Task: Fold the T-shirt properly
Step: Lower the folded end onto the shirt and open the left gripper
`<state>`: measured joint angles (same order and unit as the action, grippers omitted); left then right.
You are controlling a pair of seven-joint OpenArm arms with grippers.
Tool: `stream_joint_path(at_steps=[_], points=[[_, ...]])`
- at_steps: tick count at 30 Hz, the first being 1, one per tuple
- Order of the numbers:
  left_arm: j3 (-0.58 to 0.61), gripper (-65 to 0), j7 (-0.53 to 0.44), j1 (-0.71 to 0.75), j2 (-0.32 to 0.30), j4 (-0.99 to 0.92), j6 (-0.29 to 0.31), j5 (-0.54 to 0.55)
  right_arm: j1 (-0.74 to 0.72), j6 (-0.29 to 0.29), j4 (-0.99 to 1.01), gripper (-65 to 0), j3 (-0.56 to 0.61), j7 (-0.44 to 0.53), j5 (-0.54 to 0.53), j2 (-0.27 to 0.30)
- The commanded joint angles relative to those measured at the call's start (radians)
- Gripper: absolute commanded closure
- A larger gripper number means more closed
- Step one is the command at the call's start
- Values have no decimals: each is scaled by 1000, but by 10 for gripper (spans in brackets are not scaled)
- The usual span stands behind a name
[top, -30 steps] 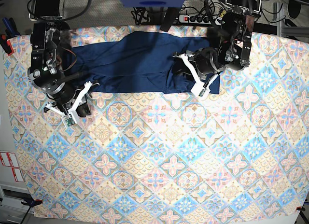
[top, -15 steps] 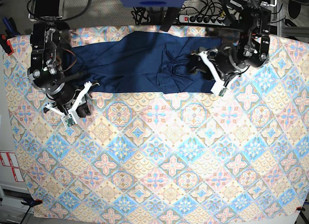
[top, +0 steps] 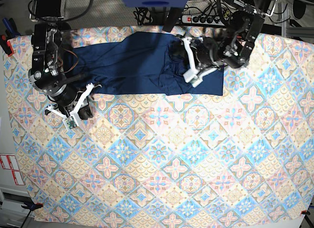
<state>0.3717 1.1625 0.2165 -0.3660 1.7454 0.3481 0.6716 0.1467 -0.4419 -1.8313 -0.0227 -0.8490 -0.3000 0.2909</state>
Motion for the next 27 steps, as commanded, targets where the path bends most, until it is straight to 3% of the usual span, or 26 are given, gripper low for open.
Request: stream_joint_path(at_steps=[1, 6, 11, 14, 19, 27], points=[[14, -355, -9, -7, -5, 31, 6, 20, -14, -1, -18, -86, -7, 21, -12, 11], [103, -355, -5, -27, -3, 113, 6, 20, -14, -1, -18, -86, -7, 21, -12, 11], [109, -355, -11, -29, -5, 123, 6, 14, -14, -1, -18, -86, -7, 21, -12, 9], [36, -340, -11, -22, -17, 123, 1, 14, -12, -1, -18, -86, -7, 21, -12, 9], [-172, -231, -3, 5, -17, 123, 4, 18, -11, -1, -18, -86, -7, 21, -12, 9], [-190, -229, -9, -18, -9, 6, 4, 10, -11, -1, -18, -86, -7, 21, -12, 9]])
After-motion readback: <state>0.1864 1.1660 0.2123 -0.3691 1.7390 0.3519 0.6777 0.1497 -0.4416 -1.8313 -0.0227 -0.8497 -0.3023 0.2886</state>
